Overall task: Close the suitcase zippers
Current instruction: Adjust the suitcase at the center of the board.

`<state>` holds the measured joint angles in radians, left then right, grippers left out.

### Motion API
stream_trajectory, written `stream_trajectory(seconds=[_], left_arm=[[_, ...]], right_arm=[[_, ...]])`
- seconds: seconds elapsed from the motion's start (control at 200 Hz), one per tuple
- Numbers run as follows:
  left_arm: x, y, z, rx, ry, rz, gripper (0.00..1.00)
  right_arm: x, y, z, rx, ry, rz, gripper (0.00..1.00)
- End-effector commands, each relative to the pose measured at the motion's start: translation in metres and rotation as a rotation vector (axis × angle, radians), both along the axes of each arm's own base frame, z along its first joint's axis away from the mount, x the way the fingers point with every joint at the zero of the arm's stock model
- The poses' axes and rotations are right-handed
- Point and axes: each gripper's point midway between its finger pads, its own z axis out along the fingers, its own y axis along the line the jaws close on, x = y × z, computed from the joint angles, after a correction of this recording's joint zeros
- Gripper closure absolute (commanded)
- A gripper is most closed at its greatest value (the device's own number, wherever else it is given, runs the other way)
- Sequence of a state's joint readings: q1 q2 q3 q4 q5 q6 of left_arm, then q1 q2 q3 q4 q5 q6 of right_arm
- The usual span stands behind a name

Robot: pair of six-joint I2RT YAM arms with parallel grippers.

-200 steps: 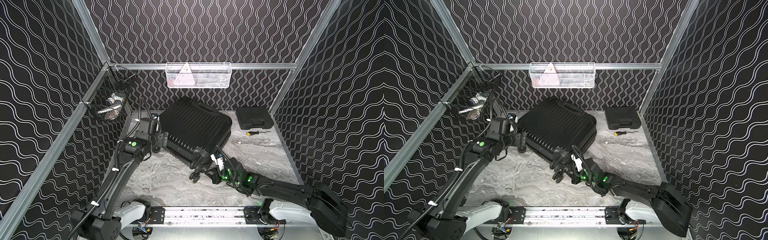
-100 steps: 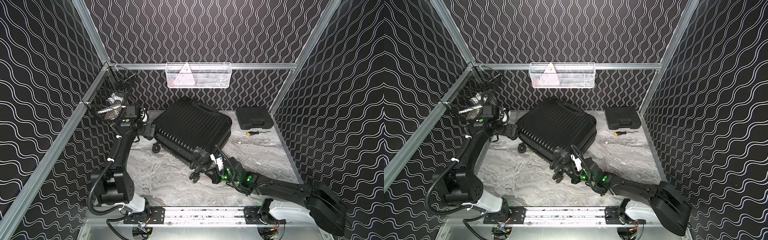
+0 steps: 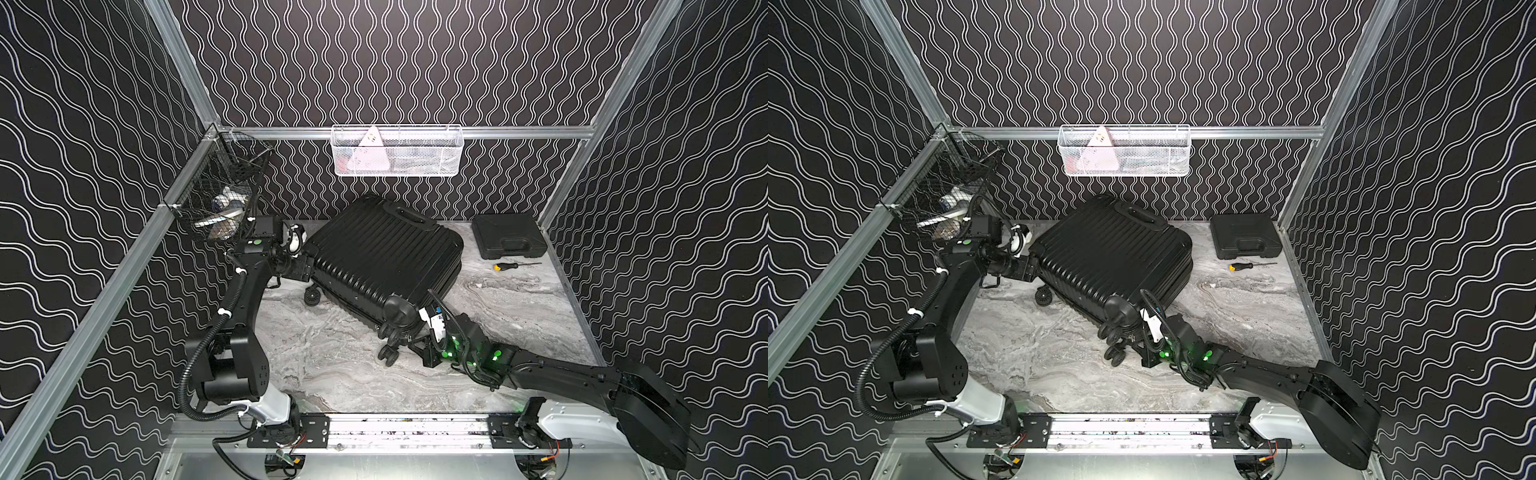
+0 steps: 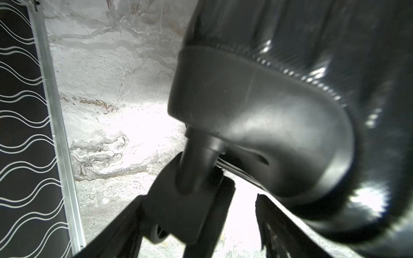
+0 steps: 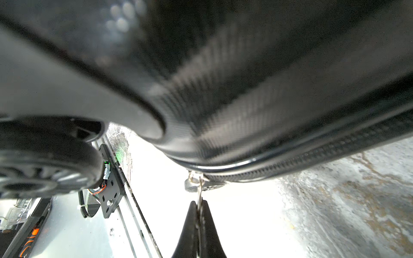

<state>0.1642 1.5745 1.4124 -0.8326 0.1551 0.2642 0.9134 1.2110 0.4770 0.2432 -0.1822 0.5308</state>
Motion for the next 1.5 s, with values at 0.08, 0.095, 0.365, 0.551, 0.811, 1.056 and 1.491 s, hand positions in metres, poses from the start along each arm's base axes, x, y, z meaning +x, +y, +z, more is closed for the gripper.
stream_trajectory(seconds=[0.08, 0.095, 0.365, 0.551, 0.811, 1.056, 1.491], left_arm=[[-0.001, 0.003, -0.009, 0.016, 0.038, -0.002, 0.24], [-0.001, 0.004, -0.009, 0.02, 0.04, 0.004, 0.24], [0.003, 0.007, -0.007, 0.028, 0.017, 0.025, 0.17], [0.006, 0.001, -0.009, -0.005, 0.023, 0.006, 0.21], [0.002, 0.003, -0.006, 0.006, 0.014, 0.015, 0.33], [-0.006, 0.006, -0.006, 0.006, 0.034, 0.066, 0.55], [-0.059, -0.033, 0.004, -0.273, -0.019, 0.31, 0.57]], right_arm=[[0.004, -0.002, 0.002, -0.015, -0.015, -0.013, 1.0], [0.004, -0.002, 0.002, -0.016, -0.016, -0.014, 1.0], [0.004, -0.004, 0.003, -0.016, -0.02, -0.02, 1.0], [0.004, -0.003, 0.002, -0.017, -0.018, -0.016, 1.0], [0.007, -0.009, -0.001, -0.037, -0.016, -0.054, 1.0], [0.011, -0.021, -0.004, -0.08, -0.032, -0.102, 1.0], [0.035, -0.072, -0.013, -0.197, -0.046, -0.268, 1.0]])
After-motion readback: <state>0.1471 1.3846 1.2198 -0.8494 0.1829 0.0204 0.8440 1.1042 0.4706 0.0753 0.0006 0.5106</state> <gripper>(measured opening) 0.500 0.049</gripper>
